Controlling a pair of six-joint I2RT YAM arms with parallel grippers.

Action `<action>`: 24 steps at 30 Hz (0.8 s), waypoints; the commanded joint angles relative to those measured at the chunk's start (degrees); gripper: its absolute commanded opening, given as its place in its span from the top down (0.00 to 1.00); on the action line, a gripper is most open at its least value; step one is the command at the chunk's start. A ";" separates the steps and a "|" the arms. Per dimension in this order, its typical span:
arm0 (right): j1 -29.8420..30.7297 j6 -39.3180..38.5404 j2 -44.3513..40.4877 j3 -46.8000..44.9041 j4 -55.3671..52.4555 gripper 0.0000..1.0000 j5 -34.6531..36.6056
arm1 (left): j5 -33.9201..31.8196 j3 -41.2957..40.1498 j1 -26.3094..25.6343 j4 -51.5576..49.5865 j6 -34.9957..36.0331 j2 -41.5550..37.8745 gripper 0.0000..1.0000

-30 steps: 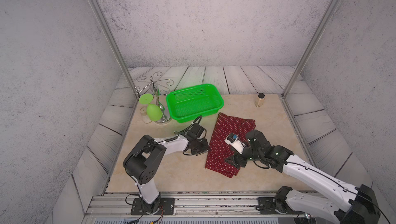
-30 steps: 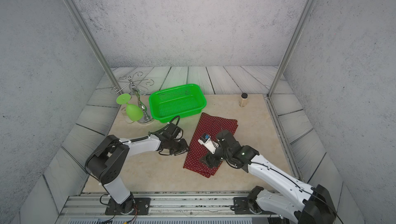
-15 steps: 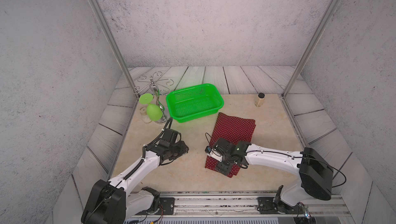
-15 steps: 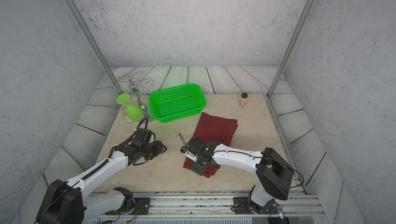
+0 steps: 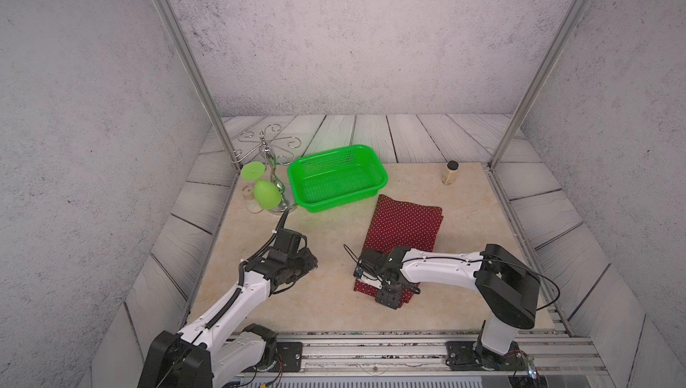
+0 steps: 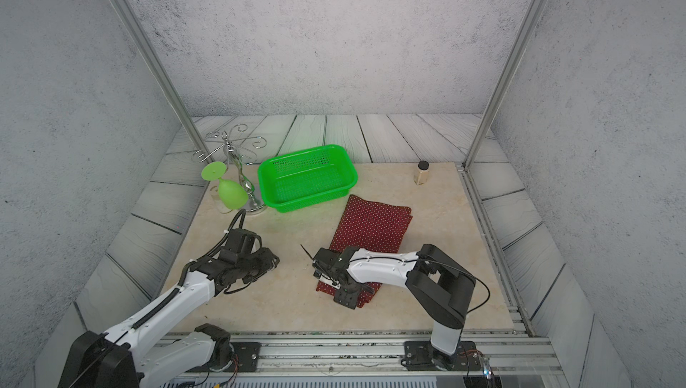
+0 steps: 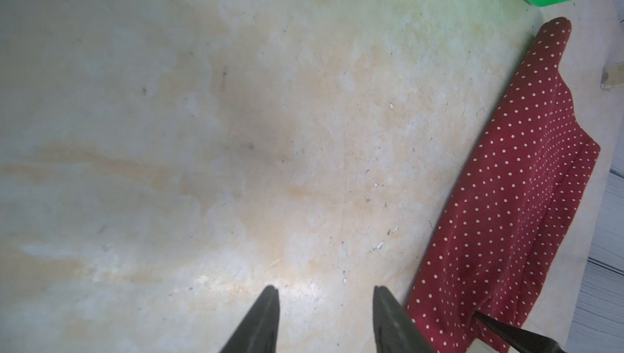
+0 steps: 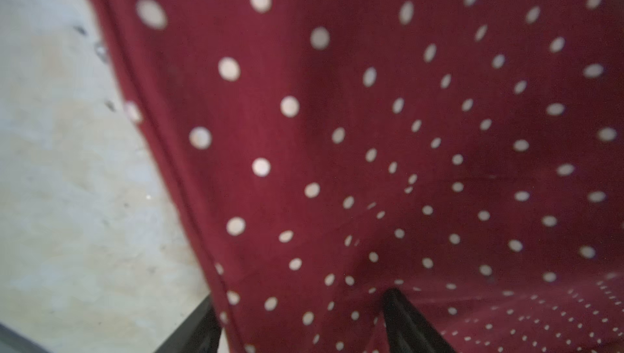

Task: Roll up the skirts
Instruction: Roll the skirt at the center of the board.

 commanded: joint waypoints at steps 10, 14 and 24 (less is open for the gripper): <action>-7.67 -14.65 -1.13 -4.69 1.31 0.79 -8.96 | 5.71 2.97 1.79 -0.96 10.16 -3.14 0.52; -12.67 -25.01 -3.42 -6.39 0.31 0.87 -13.86 | 7.94 8.16 2.73 2.19 21.37 -3.32 0.41; -16.71 -38.67 -6.91 -10.69 -2.55 1.00 -22.51 | 26.53 17.47 2.60 -1.22 58.95 -2.29 0.39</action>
